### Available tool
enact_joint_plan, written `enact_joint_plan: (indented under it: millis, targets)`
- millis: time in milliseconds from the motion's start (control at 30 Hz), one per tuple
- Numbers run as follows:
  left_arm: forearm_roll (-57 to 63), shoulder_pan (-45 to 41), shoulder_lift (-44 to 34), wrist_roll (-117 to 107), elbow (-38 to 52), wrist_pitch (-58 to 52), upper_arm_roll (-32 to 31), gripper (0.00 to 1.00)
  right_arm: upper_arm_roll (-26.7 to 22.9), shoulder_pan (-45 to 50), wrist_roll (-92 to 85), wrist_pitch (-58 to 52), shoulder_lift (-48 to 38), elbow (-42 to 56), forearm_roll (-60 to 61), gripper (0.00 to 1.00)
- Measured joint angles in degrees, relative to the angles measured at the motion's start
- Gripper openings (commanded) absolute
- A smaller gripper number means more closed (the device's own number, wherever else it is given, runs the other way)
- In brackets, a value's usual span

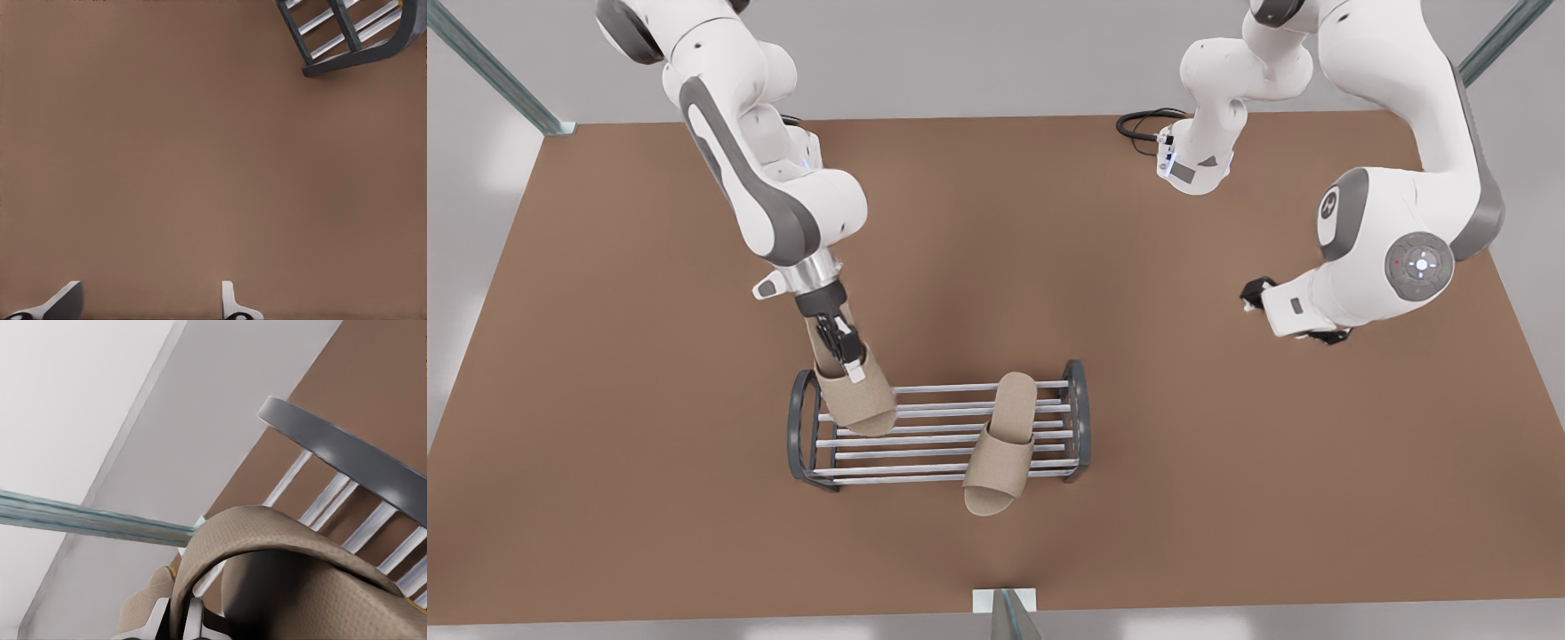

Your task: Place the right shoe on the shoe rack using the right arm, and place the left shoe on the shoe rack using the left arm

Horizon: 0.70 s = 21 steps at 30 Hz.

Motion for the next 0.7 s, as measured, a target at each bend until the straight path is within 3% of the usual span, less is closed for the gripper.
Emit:
enact_joint_plan:
  millis: [133, 167, 200, 467, 700]
  targets:
    - [-0.37, 0.01, 3.18, -3.45, 6.46, -3.43, 0.01, 1.0, -1.08, 2.2, 3.07, 0.66, 5.98, 6.08, -2.34, 0.21]
    - [-0.41, 0.01, 4.01, -4.2, 8.02, -4.53, 0.03, 1.0, -1.68, 2.85, 3.74, 0.77, 7.17, 7.22, -3.11, 0.41]
    - [-0.42, 0.01, 4.45, -4.92, 8.84, -5.46, 0.04, 1.0, -2.06, 3.14, 4.34, 0.89, 8.0, 8.08, -3.82, 1.0]
    - [-0.44, 0.02, 5.02, -9.43, 9.76, -9.07, 0.14, 1.0, -2.65, 3.37, 8.16, 1.26, 7.48, 7.31, -5.82, 1.0]
    - [-0.44, 0.01, 5.18, -12.05, 9.8, -9.87, 0.14, 1.0, 1.21, -6.82, 5.92, 0.93, -13.72, -12.49, -5.64, 1.0]
